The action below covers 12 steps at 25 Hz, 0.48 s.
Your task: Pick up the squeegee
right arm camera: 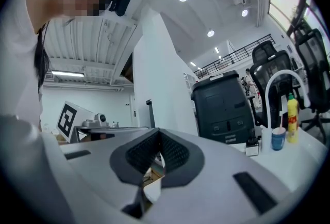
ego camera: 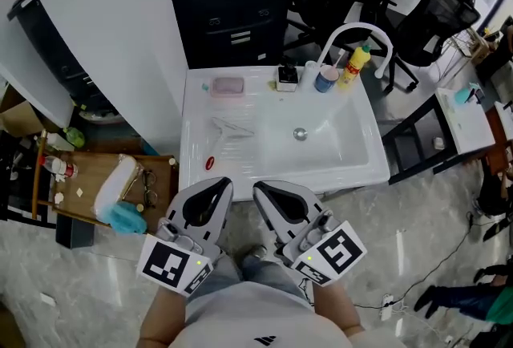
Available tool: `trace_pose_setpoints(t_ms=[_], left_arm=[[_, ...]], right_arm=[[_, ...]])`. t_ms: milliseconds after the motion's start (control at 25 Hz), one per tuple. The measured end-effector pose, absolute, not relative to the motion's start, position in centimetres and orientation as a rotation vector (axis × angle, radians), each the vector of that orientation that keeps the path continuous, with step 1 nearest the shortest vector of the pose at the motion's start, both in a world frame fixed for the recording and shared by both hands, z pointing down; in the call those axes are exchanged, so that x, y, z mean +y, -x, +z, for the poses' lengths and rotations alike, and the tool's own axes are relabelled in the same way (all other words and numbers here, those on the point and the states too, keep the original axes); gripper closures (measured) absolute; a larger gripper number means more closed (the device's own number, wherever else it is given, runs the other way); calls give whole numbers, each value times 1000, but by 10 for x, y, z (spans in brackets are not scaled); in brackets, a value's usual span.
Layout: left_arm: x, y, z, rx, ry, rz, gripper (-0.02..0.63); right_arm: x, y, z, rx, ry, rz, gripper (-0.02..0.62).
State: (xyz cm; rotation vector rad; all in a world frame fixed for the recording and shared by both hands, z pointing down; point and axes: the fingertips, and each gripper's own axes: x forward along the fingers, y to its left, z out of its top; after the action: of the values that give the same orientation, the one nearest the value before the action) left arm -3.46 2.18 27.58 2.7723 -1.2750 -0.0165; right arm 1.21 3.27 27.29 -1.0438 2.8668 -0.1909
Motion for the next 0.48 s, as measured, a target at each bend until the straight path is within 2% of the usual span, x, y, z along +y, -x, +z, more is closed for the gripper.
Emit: trace_pose_setpoints(t_ms=[480], left_arm=[[-16, 26, 290, -1281, -2758, 30, 592]], right_arm=[[-3, -18, 284, 2874, 1039, -219, 586]])
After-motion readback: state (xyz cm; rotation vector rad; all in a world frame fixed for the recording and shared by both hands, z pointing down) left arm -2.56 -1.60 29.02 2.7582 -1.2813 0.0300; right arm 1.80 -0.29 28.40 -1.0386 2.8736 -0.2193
